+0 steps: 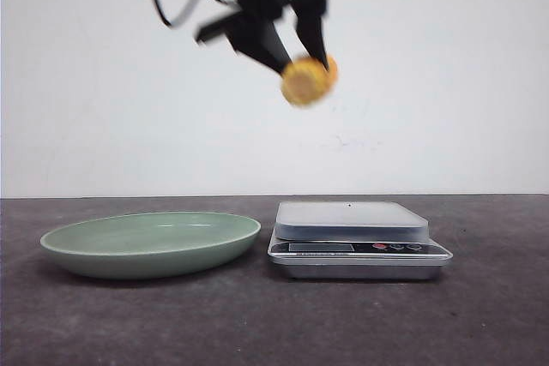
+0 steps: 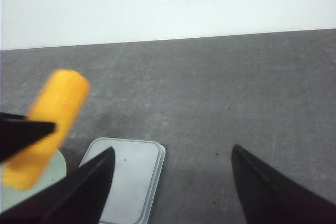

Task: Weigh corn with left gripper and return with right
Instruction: 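Lift the corn with the left gripper and lower it onto the scale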

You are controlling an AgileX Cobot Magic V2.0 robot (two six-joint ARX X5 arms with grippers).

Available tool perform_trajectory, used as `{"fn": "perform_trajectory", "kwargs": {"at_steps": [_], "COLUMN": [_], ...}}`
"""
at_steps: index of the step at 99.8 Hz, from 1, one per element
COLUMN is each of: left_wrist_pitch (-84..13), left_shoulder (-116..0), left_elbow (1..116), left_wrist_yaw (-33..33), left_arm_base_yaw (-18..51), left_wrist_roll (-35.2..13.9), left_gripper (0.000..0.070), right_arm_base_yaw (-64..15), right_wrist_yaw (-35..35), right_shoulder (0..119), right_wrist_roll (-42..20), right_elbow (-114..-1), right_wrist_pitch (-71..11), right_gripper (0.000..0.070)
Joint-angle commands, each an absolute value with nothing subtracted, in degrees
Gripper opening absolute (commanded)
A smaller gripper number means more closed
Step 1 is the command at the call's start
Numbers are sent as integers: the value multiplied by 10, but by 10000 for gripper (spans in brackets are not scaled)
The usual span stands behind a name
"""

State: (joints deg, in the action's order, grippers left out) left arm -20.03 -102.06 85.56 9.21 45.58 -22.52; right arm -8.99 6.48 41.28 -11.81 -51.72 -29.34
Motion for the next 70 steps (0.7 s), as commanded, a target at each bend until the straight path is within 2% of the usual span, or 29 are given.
{"fn": "perform_trajectory", "kwargs": {"at_steps": [1,12,50,57,66,70], "left_wrist_pitch": [-201,-201,-227,-227,-227,-227], "left_shoulder": [-1063,-1105,-1169,-1169,-1169,-1169], "left_elbow": [889,912,916,916,916,916], "left_wrist_yaw": [95,94,94,94,94,94], "left_arm_base_yaw": [466,472,477,477,477,477], "left_wrist_roll": [-252,-279,-292,-292,-290,-290], "left_gripper": [6,5,10,104,348,431], "right_arm_base_yaw": [-93,-93,-93,-93,-93,-93], "right_wrist_yaw": [67,67,66,64,64,64], "right_shoulder": [415,415,415,415,415,415], "right_wrist_roll": [-114,-114,-113,-113,-113,-113], "right_elbow": [-526,-526,-526,-526,-526,-526], "right_wrist_pitch": [-289,-289,-296,-297,-297,-297], "right_gripper": [442,442,443,443,443,443]}}
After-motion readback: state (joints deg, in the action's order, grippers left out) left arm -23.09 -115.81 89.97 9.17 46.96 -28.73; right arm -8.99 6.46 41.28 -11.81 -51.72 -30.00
